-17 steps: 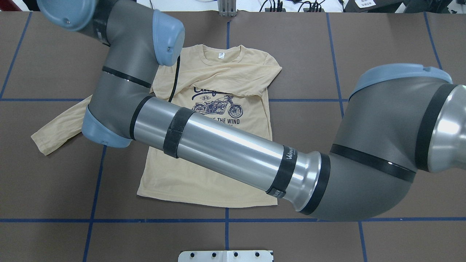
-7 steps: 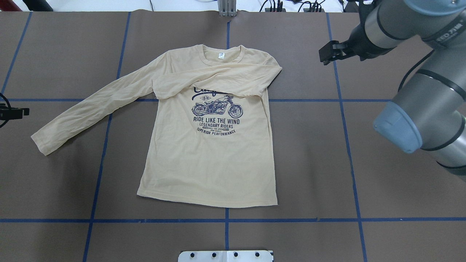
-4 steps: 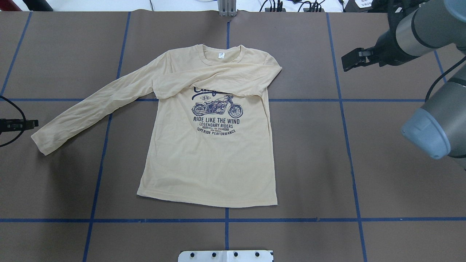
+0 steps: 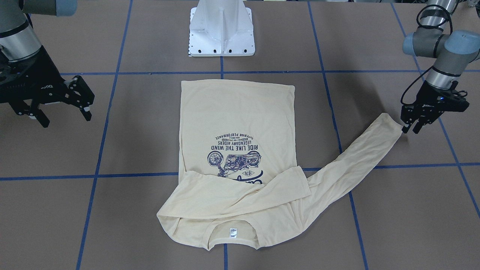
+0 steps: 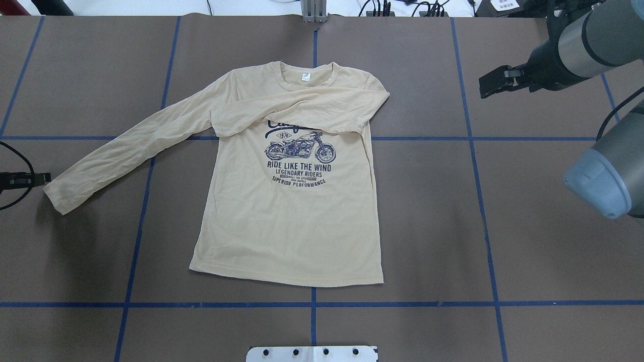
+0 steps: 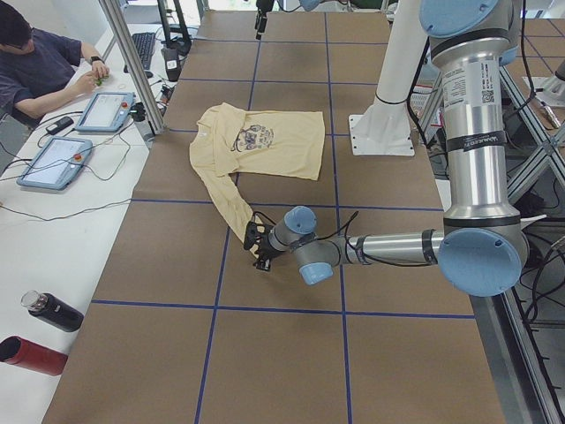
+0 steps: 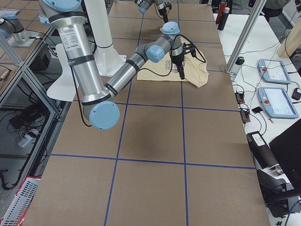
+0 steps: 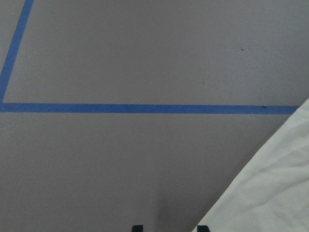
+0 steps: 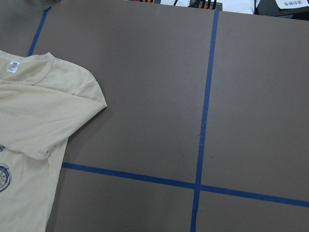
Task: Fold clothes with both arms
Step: 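Release the sleeve and withdraw the right gripper away from the shirt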
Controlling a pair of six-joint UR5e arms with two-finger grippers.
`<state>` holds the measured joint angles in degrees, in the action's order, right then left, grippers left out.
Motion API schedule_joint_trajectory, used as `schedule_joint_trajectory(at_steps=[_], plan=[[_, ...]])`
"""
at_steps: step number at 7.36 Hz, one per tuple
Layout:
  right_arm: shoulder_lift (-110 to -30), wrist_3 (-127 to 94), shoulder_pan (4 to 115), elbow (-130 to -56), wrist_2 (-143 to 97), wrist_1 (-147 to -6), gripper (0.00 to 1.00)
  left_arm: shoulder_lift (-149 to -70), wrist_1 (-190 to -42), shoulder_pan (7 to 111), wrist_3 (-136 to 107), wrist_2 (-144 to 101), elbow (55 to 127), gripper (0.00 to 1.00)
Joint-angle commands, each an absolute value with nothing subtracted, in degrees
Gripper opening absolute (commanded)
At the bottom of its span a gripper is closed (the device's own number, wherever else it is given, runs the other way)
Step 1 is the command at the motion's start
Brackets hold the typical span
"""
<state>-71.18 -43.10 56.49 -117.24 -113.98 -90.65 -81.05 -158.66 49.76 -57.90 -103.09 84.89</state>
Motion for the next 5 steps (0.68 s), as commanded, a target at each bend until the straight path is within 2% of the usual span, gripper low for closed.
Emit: schedule_joint_trajectory(at_steps=[1, 5], plan=[[-71.2, -43.1, 56.5, -117.2, -114.0, -90.6, 1.00, -81.2, -158.7, 49.0, -58.0, -103.1, 84.8, 0.48], [-71.4, -43.2, 56.5, -117.2, -113.8, -90.7, 1.00, -81.2, -158.6, 47.5, -57.8, -103.1, 84.8, 0.48]])
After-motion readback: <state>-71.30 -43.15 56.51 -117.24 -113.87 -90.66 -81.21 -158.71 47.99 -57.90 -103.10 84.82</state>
